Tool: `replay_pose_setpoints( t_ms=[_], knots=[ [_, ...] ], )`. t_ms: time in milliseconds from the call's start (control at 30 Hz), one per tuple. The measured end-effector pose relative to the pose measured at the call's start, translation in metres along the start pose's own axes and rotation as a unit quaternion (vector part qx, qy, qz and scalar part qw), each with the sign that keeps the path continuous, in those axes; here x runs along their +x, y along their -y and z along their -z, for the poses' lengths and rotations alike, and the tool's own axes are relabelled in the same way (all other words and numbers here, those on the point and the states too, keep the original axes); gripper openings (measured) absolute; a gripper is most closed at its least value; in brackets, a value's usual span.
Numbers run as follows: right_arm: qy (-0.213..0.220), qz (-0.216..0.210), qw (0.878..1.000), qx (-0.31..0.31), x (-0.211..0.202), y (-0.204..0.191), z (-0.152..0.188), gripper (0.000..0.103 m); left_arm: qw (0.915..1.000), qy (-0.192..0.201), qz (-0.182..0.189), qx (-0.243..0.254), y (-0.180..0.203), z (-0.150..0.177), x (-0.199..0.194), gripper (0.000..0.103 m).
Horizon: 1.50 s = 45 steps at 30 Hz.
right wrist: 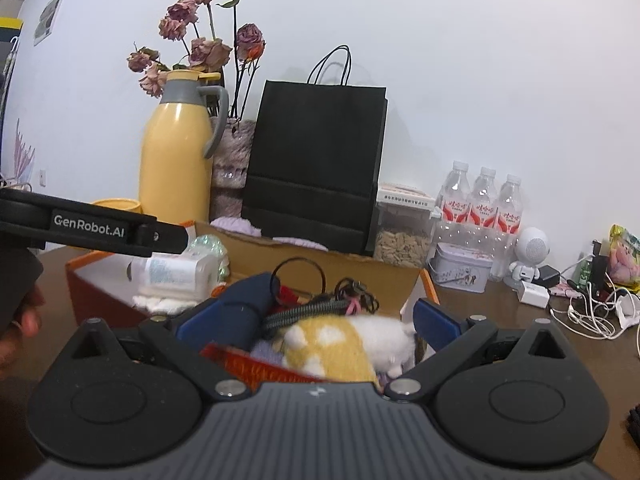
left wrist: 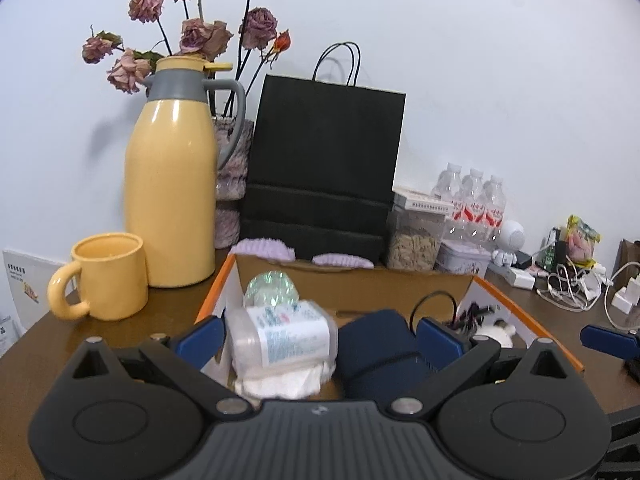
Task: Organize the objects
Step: 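Hold both open tools above the box, then pull back toward the caps, then grasp the large white cap with the left tool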
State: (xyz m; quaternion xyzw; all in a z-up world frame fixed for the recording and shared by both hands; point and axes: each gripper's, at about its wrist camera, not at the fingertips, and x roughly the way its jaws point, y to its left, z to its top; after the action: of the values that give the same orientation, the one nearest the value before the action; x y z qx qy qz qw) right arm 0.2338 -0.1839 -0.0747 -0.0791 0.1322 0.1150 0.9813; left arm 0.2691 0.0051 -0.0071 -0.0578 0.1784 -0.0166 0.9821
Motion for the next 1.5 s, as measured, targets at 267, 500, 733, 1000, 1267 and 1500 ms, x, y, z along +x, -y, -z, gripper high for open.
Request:
replay_pose_setpoints(
  t_ms=[267,500,733,1000,1267,1500],
  knots=[
    [-0.034,-0.001,0.999,0.026,-0.019,0.007,0.023,0.103,0.9998,-0.017,-0.003,0.002,-0.003,0.021,-0.021,0.103],
    [-0.059,-0.002,0.998,0.029,-0.031,0.006,0.036,0.103,0.9987,-0.05,-0.008,0.008,-0.005,0.038,-0.029,0.103],
    [-0.09,-0.003,0.995,0.034,-0.031,0.005,0.043,0.103,0.9959,-0.089,-0.011,0.007,-0.008,0.05,-0.028,0.103],
    [-0.128,0.002,0.989,0.079,-0.027,0.019,0.049,0.103,0.9895,-0.14,0.0,0.038,0.008,0.067,-0.028,0.103],
    [-0.16,0.01,0.983,0.09,-0.018,0.023,0.053,0.103,0.9833,-0.169,-0.016,0.066,0.024,0.077,-0.021,0.099],
    [-0.182,0.012,0.979,0.087,-0.011,0.022,0.055,0.103,0.9848,-0.159,-0.016,0.068,0.033,0.078,-0.024,0.083]
  ],
)
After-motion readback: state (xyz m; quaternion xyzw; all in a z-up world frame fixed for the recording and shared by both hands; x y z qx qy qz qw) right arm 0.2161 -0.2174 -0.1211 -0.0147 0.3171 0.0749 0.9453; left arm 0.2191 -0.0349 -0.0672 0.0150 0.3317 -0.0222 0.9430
